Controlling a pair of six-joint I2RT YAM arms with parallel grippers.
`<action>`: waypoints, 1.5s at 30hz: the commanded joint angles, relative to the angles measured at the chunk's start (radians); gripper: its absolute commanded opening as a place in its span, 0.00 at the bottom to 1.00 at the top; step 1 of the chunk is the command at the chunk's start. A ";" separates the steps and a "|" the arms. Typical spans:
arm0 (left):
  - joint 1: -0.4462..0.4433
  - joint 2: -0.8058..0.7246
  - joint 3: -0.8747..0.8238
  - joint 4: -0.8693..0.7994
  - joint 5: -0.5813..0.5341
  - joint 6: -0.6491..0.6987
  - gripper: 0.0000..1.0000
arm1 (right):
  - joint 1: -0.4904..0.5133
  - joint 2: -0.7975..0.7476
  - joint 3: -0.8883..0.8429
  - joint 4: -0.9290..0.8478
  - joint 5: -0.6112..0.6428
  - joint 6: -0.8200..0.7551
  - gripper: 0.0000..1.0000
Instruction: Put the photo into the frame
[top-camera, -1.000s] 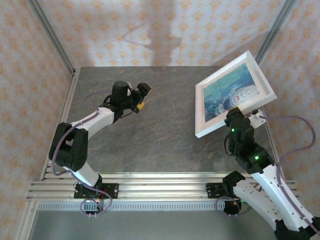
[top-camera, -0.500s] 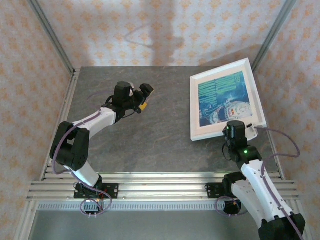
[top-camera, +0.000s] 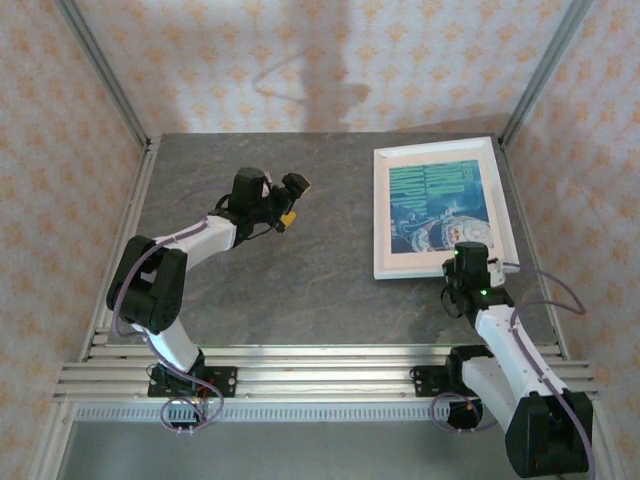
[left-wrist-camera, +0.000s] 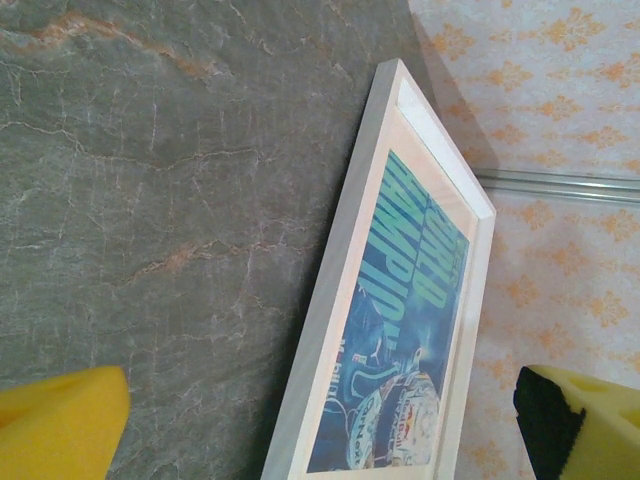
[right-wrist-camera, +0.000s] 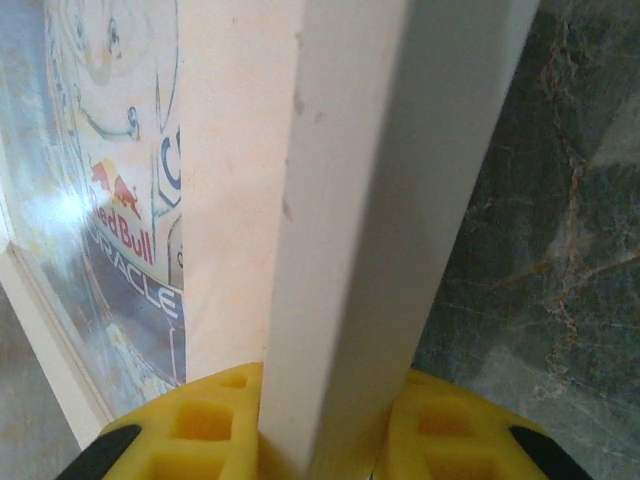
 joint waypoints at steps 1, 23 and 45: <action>-0.010 0.004 -0.009 0.030 0.019 0.006 1.00 | -0.001 0.033 0.021 0.020 0.032 -0.026 0.00; -0.042 -0.016 -0.009 -0.137 -0.017 0.129 1.00 | -0.001 0.181 0.157 -0.137 -0.019 -0.113 0.60; 0.214 -0.159 -0.033 -0.332 0.002 0.275 1.00 | 0.425 0.922 1.023 -0.568 -0.093 -0.917 0.78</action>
